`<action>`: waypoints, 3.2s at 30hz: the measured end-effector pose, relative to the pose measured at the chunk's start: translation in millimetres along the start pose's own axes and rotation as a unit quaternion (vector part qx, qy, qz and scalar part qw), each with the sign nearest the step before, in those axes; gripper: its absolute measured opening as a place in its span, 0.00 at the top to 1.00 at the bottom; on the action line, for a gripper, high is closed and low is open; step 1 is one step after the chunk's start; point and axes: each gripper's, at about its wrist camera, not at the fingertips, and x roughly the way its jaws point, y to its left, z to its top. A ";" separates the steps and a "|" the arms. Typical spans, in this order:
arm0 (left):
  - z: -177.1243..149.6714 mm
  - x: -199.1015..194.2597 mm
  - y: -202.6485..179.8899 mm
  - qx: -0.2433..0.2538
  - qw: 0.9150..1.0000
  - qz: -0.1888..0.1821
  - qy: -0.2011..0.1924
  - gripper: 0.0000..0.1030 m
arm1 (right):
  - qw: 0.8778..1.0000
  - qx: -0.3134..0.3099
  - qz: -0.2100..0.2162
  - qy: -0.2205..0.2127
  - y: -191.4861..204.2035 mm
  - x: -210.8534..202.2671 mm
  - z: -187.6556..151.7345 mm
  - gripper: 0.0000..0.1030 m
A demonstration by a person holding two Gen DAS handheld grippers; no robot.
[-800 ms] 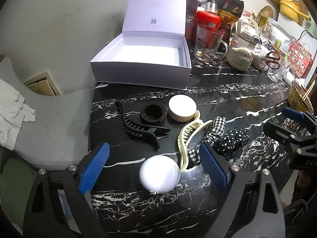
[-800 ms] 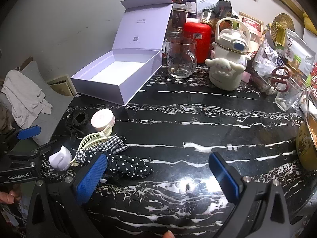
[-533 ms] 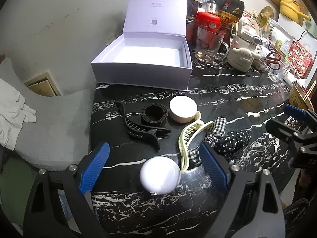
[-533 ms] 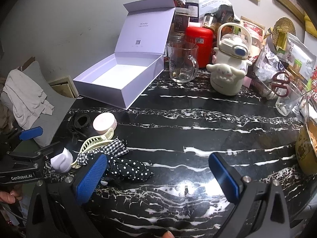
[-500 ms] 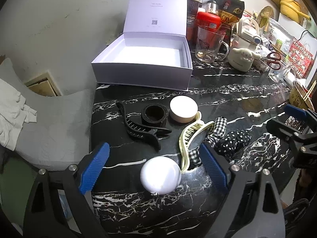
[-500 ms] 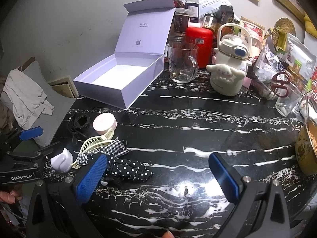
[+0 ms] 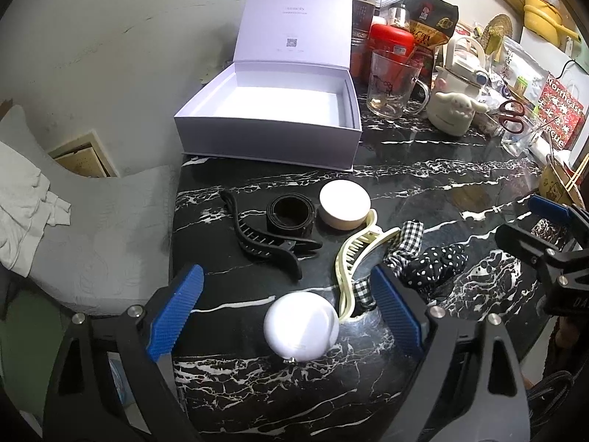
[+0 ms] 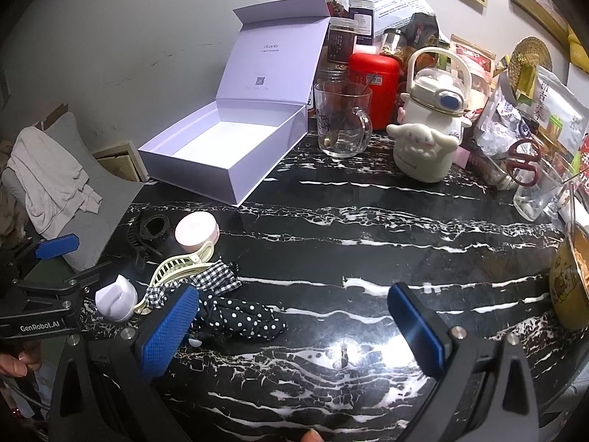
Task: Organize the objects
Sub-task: 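Approach the white round ball with the left tool, fingers open, then grasp the white ball with the left tool while the right tool grasps the polka-dot scrunchie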
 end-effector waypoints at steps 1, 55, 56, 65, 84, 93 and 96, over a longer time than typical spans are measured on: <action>0.0 0.0 0.1 0.000 1.000 0.001 0.000 0.11 | 1.000 0.000 0.001 0.000 0.0 0.0 0.1 0.00; -8.4 -2.2 -8.5 0.007 1.000 0.000 0.004 0.11 | 1.000 -0.008 0.008 0.003 1.7 -0.3 -9.6 0.00; -9.1 -2.2 -8.8 0.007 1.000 0.000 0.005 0.11 | 1.000 -0.009 0.009 0.004 1.7 -0.5 -10.7 0.00; -25.2 2.1 -10.5 0.000 1.000 -0.004 0.020 0.11 | 0.999 -0.022 0.022 0.013 5.5 -1.7 -26.0 0.00; -44.4 29.0 -0.2 -0.029 0.998 -0.029 0.053 0.11 | 0.996 -0.032 0.068 0.055 15.6 27.0 -40.8 0.01; -42.0 36.1 9.5 -0.044 0.996 -0.054 0.054 0.22 | 0.992 -0.035 0.097 0.077 22.2 40.2 -37.0 0.21; -40.7 36.8 9.8 -0.042 0.995 -0.068 0.051 0.31 | 0.990 -0.039 0.111 0.079 24.4 41.9 -35.0 0.27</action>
